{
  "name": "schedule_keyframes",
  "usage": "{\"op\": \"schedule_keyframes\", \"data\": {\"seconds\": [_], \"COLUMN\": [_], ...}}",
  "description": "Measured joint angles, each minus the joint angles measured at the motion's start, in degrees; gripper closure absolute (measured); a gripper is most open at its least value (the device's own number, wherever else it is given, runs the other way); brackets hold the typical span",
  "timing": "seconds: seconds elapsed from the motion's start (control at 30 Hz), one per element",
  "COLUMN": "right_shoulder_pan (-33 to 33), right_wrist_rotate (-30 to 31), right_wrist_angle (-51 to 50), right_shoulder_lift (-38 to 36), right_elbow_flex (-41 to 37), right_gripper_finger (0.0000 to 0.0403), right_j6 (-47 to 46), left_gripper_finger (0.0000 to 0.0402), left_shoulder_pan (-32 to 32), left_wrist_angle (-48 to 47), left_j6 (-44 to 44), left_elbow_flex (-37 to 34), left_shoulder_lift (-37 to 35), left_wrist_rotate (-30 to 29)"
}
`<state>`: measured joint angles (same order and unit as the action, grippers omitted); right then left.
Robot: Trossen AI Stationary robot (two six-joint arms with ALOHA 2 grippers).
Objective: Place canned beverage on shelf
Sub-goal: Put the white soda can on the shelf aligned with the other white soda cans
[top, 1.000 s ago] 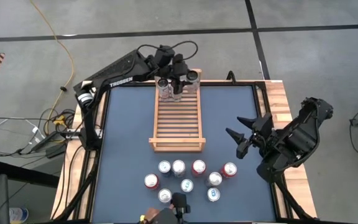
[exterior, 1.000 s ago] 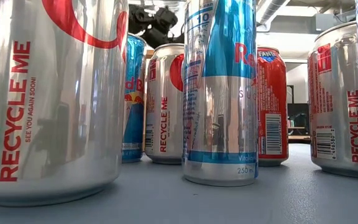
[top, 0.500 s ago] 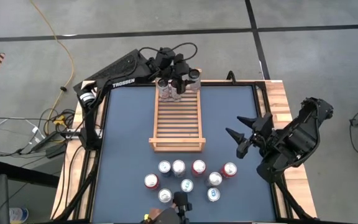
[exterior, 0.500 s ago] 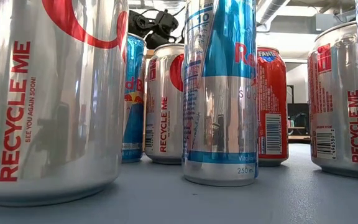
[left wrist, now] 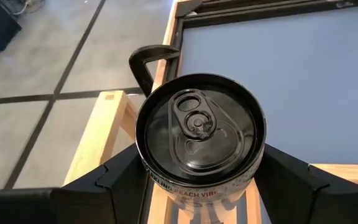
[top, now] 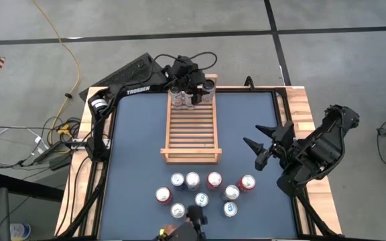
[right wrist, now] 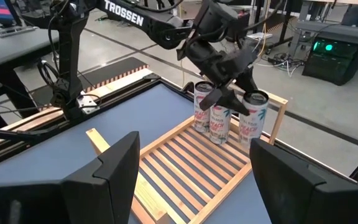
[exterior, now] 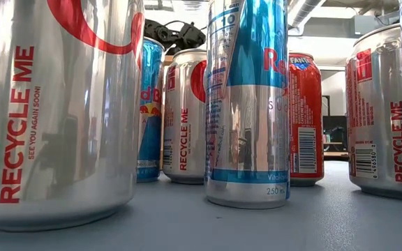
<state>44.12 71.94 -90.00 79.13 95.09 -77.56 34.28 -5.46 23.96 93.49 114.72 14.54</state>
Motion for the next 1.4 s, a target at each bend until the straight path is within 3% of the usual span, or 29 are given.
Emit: {"op": "schedule_keyframes", "data": {"seconds": [0.77, 1.4], "right_shoulder_pan": [0.0, 0.0], "right_wrist_rotate": [-0.02, 0.02], "right_wrist_angle": [-0.02, -0.02], "right_shoulder_lift": [0.0, 0.0], "right_elbow_flex": [0.0, 0.0], "right_gripper_finger": [0.0126, 0.0126], "right_j6": [0.08, 1.53], "left_gripper_finger": [0.0164, 0.0164], "left_shoulder_pan": [0.19, 0.99], "left_wrist_angle": [-0.35, -4.13], "left_j6": [-6.53, -6.53], "left_elbow_flex": [0.66, 0.66], "left_shoulder_lift": [2.62, 2.62], "left_wrist_rotate": [-0.98, 0.3]}}
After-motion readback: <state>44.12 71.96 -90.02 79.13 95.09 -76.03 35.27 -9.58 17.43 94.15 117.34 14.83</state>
